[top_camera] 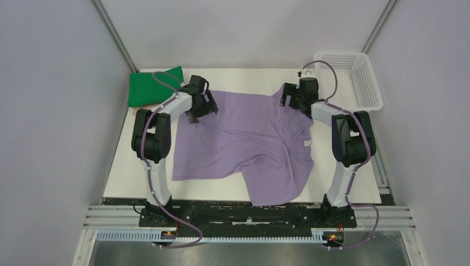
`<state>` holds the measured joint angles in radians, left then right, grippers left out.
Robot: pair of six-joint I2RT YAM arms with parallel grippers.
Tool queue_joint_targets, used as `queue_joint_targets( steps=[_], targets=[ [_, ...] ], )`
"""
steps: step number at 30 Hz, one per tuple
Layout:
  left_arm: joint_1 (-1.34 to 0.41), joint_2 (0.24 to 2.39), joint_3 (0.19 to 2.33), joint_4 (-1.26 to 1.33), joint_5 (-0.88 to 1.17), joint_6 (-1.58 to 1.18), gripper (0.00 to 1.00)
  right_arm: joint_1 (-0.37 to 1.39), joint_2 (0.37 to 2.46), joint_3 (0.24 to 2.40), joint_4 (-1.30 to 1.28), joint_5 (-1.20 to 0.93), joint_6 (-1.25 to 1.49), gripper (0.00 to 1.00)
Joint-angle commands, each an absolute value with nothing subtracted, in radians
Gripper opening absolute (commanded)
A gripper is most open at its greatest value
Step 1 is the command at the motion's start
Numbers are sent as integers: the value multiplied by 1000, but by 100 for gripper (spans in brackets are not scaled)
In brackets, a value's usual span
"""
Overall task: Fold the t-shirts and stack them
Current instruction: Flatten out the tshirt
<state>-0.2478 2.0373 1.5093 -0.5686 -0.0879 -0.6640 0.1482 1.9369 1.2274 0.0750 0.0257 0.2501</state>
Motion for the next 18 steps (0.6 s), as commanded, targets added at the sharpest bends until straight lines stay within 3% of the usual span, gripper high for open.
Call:
queue_joint_targets(
  steps=[1, 18],
  targets=[
    [-252, 2096, 1581, -576, -5, -637, 100, 152, 2008, 1270, 41, 19, 233, 98],
    [-172, 2368, 1941, -645, -21, -564, 100, 138, 2287, 1623, -49, 18, 165, 98]
  ],
)
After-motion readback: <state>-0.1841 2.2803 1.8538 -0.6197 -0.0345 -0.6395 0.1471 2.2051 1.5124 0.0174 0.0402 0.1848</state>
